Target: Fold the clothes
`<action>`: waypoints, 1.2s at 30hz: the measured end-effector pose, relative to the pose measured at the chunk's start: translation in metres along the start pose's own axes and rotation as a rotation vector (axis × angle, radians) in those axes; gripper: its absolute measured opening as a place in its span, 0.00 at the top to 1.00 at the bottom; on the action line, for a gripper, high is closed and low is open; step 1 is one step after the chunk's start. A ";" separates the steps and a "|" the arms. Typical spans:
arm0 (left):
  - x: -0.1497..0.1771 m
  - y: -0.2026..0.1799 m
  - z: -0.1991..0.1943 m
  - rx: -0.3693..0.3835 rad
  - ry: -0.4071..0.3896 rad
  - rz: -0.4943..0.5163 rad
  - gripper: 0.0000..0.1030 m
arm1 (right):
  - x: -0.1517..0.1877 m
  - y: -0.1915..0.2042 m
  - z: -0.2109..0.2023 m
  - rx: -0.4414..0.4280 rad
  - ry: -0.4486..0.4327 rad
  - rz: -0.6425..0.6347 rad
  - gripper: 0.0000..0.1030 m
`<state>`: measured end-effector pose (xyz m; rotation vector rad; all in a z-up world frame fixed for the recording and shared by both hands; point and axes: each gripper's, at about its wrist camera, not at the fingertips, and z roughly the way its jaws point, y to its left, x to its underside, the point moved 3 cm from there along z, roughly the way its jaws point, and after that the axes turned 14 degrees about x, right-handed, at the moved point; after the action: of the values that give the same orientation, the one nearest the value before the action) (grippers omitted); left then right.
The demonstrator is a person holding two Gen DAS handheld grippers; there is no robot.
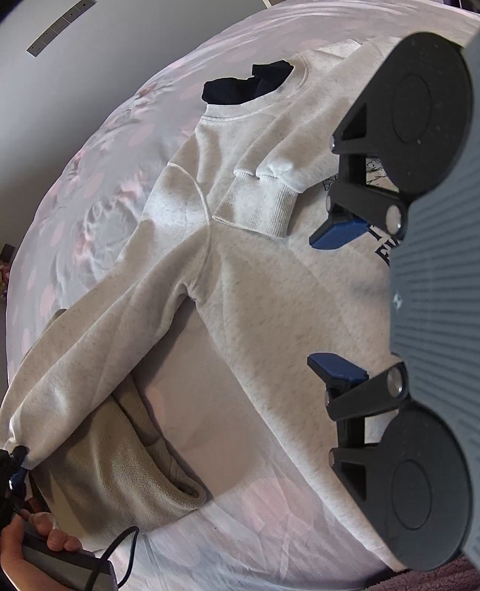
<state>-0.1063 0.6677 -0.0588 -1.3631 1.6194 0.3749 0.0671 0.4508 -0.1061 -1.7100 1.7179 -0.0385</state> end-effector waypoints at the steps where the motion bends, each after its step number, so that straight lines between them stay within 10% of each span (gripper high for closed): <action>1: -0.001 -0.009 -0.003 0.009 -0.011 0.042 0.93 | -0.001 -0.001 -0.001 0.006 -0.002 -0.003 0.37; 10: 0.021 -0.127 -0.020 0.366 -0.023 0.392 0.94 | 0.007 -0.024 -0.001 0.067 0.027 0.040 0.37; 18: 0.107 -0.216 -0.016 0.636 0.215 0.748 0.94 | 0.030 -0.039 0.012 0.123 0.105 0.043 0.37; 28: 0.201 -0.230 0.001 0.643 0.551 1.019 0.91 | 0.050 -0.048 0.019 0.120 0.151 0.072 0.37; 36: 0.193 -0.229 -0.017 0.716 0.564 1.029 0.62 | 0.057 -0.059 0.016 0.152 0.156 0.085 0.37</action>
<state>0.1032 0.4653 -0.1301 0.0025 2.5171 -0.0513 0.1329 0.3993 -0.1147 -1.5558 1.8496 -0.2633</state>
